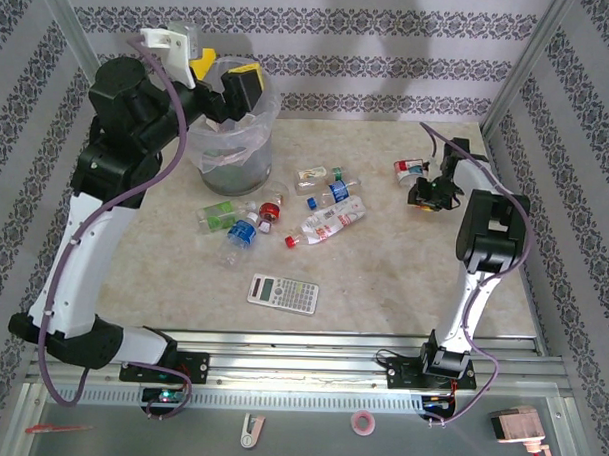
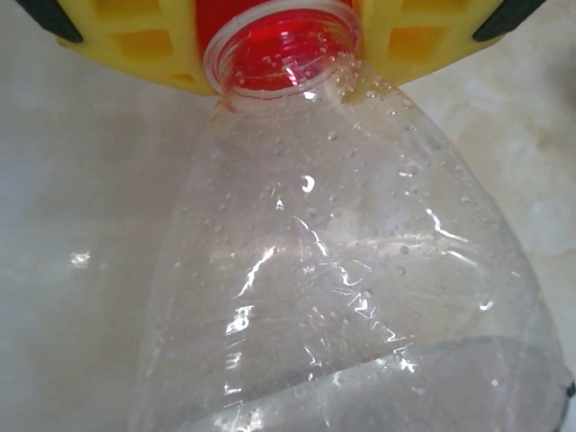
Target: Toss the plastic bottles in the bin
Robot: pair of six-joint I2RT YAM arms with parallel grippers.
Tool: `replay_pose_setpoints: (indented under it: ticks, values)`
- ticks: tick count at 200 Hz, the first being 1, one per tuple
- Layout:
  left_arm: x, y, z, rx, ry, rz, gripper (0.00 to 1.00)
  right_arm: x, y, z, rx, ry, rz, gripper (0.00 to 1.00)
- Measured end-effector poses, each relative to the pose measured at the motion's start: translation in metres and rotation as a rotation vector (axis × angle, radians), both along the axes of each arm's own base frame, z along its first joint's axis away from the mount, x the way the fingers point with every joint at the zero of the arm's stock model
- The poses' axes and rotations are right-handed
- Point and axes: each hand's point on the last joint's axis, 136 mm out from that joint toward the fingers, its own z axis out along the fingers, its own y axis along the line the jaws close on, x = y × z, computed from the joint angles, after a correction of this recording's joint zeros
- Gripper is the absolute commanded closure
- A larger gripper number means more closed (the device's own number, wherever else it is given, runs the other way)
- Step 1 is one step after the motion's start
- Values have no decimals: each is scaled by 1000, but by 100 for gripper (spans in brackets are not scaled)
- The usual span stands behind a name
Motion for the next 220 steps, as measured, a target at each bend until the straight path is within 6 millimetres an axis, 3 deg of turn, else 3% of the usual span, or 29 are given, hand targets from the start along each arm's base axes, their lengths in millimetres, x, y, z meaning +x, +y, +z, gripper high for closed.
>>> replay_pose_setpoints:
  ticks: [21, 58, 91, 119, 141, 181, 220]
  values:
    - [12, -8, -11, -24, 43, -25, 0, -2, 5, 26, -9, -74, 8, 89]
    - [29, -29, -37, -66, 139, -82, 0, -2, 29, 91, -6, -264, 62, 90]
    - [41, -61, -65, -79, 235, -156, 0, -7, 66, 150, 13, -444, 150, 90]
    - [54, -87, -89, -85, 313, -205, 0, -18, 98, 185, 54, -566, 222, 90]
    - [66, -101, -101, -105, 366, -234, 0, -25, 120, 204, 87, -636, 270, 90]
    - [82, -122, -100, -136, 421, -293, 7, -42, 158, 224, 153, -704, 365, 90]
    - [84, -142, -108, -129, 486, -347, 8, -56, 182, 238, 199, -749, 435, 90]
